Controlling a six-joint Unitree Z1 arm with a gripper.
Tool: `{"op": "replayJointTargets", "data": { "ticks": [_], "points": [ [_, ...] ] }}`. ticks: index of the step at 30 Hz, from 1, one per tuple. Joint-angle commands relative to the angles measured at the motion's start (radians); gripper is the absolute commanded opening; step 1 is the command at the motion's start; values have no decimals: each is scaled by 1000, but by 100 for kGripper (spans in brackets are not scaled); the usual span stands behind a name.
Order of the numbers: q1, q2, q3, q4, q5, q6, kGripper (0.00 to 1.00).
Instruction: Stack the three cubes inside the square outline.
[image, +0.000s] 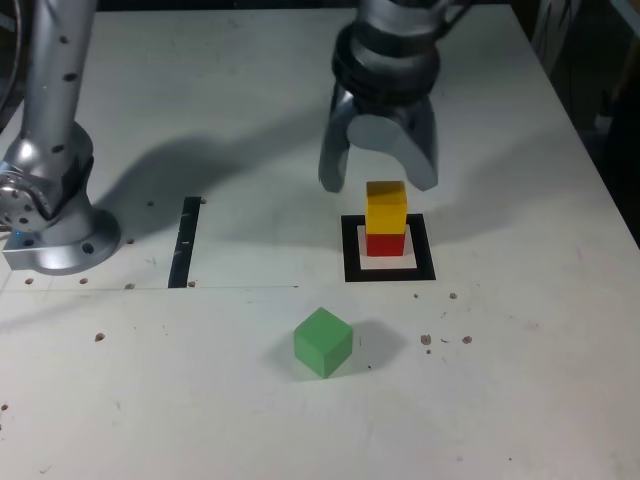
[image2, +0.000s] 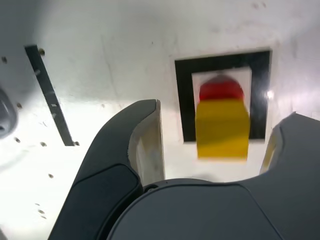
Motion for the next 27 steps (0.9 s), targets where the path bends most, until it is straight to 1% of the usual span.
{"op": "replayJointTargets", "data": {
  "ticks": [1, 3, 6, 10, 14, 18, 22, 24, 27],
  "points": [
    [-36, -34, 2, -6, 8, 38, 99],
    [-91, -65, 8, -10, 18, 91, 99],
    [-179, -90, 30, -10, 16, 137, 99],
    [-287, -83, 92, -23, -3, 147, 99],
    [-375, -56, 176, -82, -25, 138, 99],
    [-419, -25, 256, -182, -40, 124, 99],
    [-431, 15, 319, -290, -53, 113, 98],
    [-432, 26, 336, -317, -57, 109, 97],
    [-432, 28, 346, -327, -55, 102, 95]
  ]
}}
